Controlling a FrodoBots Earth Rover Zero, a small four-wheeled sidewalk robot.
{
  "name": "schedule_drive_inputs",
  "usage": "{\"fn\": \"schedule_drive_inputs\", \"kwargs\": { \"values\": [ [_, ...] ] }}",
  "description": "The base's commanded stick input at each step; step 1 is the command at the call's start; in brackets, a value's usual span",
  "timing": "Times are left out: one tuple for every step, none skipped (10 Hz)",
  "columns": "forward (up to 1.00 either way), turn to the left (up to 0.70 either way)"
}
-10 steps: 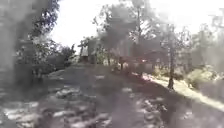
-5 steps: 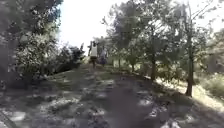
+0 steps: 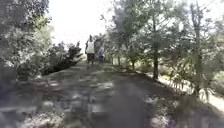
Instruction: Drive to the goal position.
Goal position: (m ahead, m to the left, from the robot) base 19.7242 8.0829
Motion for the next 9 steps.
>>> {"fn": "schedule_drive_inputs", "kwargs": {
  "values": [
    [0.70, 0.00],
    [0.70, 0.00],
    [0.70, 0.00],
    [0.70, 0.00],
    [0.70, 0.00],
    [0.70, 0.00],
    [0.70, 0.00],
    [0.70, 0.00],
    [0.70, 0.00]
  ]
}}
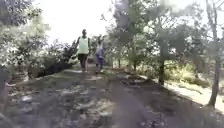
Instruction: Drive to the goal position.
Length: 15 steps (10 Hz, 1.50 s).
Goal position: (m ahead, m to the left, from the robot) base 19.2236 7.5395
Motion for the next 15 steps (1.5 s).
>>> {"fn": "schedule_drive_inputs", "kwargs": {
  "values": [
    [0.70, 0.00],
    [0.70, 0.00],
    [0.70, 0.00],
    [0.70, 0.00],
    [0.70, 0.00],
    [0.70, 0.00],
    [0.70, 0.00],
    [0.70, 0.00],
    [0.70, 0.00],
    [0.70, 0.00],
    [0.70, 0.07],
    [0.70, 0.29],
    [0.70, 0.30],
    [0.70, 0.12],
    [0.70, 0.00]
  ]
}}
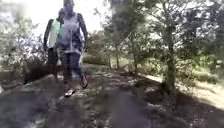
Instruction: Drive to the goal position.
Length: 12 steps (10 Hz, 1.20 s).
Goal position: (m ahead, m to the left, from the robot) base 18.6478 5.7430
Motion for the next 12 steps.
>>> {"fn": "schedule_drive_inputs", "kwargs": {
  "values": [
    [0.70, 0.00],
    [0.70, 0.00],
    [0.70, 0.00],
    [0.70, 0.28],
    [0.70, 0.35],
    [0.70, 0.20],
    [0.70, 0.04],
    [0.70, 0.35],
    [0.70, 0.35],
    [0.70, 0.06],
    [0.70, 0.00],
    [0.70, 0.00]
  ]
}}
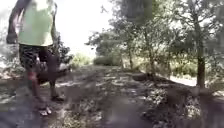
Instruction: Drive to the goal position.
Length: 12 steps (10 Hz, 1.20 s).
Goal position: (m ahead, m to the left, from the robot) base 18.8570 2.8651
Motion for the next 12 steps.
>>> {"fn": "schedule_drive_inputs", "kwargs": {
  "values": [
    [0.70, 0.00],
    [0.70, 0.00],
    [0.70, 0.00],
    [0.70, 0.00],
    [0.70, 0.00],
    [0.70, 0.00],
    [0.70, 0.00],
    [0.70, 0.00],
    [0.70, 0.00],
    [0.70, 0.00],
    [0.70, 0.00],
    [0.70, 0.00]
  ]
}}
